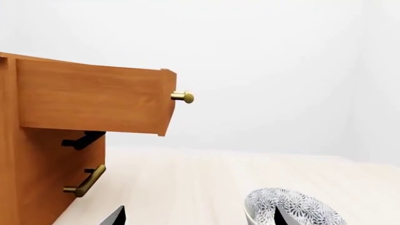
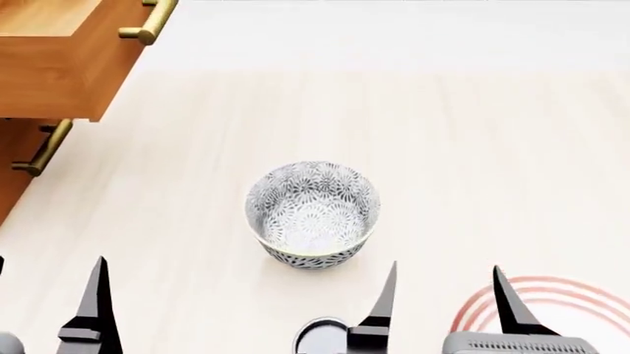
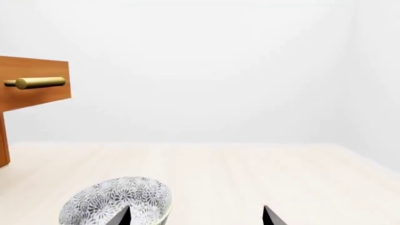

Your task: Put the ketchup in the top drawer of the cabinet.

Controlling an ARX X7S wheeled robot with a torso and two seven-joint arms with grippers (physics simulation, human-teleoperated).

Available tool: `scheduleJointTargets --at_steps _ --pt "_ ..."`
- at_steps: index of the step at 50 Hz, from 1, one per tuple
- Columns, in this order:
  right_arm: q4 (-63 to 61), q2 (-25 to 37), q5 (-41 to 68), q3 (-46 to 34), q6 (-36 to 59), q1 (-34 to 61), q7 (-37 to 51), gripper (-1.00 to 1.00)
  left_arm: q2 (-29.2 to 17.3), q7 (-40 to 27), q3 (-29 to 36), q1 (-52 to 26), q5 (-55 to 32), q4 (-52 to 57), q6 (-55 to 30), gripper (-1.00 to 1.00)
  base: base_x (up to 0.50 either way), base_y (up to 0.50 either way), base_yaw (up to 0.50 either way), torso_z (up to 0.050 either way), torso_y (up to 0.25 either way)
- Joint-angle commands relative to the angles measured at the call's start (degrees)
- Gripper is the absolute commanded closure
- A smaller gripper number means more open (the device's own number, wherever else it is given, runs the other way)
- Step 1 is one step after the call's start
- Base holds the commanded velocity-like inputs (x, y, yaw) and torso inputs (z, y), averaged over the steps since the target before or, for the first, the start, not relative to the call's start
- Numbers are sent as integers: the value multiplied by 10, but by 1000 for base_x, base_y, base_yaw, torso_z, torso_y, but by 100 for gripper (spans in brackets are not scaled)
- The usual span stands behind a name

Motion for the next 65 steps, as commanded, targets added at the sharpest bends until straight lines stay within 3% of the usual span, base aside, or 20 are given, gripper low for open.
scheduleJointTargets --at_steps 1,16,38,65 --pt "6 4 5 -8 -2 4 5 -100 -7 -5 3 -4 -4 -6 0 -100 379 0 0 0 0" --pt "9 10 19 -4 -6 1 11 -100 -12 -12 9 -3 -9 -6 1 -100 371 0 0 0 0" --pt "19 17 31 -12 -18 5 15 -100 -17 -19 9 -2 -18 -22 12 -100 131 0 0 0 1" --pt "17 29 50 -19 -15 6 29 -100 -26 -26 15 2 -26 -25 21 -100 0 491 0 0 0"
